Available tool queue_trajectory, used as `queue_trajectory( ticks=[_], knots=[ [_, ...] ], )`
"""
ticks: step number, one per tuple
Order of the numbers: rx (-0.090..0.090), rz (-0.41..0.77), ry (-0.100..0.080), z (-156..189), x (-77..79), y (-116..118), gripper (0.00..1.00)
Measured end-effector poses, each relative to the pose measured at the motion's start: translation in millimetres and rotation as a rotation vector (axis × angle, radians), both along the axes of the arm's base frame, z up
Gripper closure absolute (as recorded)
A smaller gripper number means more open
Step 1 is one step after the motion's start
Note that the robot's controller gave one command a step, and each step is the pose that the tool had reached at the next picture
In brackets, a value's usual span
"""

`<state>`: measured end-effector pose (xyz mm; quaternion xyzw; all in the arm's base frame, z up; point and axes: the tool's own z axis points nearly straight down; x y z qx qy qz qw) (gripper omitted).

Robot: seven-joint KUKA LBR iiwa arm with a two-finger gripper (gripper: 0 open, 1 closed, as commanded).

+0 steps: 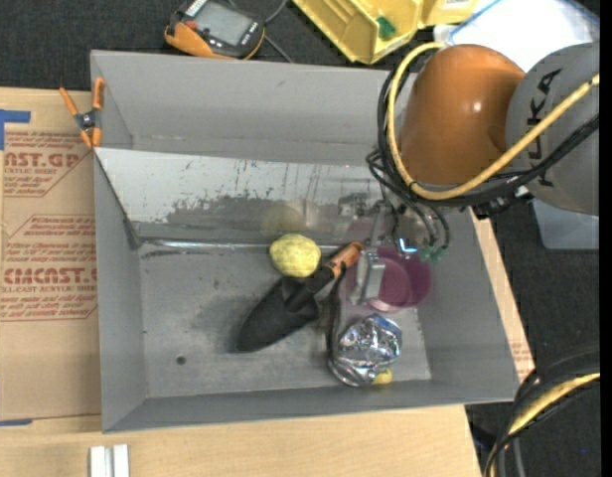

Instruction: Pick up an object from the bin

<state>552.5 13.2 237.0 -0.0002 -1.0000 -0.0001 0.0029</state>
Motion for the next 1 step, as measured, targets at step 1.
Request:
queue_trajectory(
  ticks=[1],
  knots=[
    [0.0, 0.0, -0.008, 4.9, 1.3, 0.1, 0.0]
  ],
)
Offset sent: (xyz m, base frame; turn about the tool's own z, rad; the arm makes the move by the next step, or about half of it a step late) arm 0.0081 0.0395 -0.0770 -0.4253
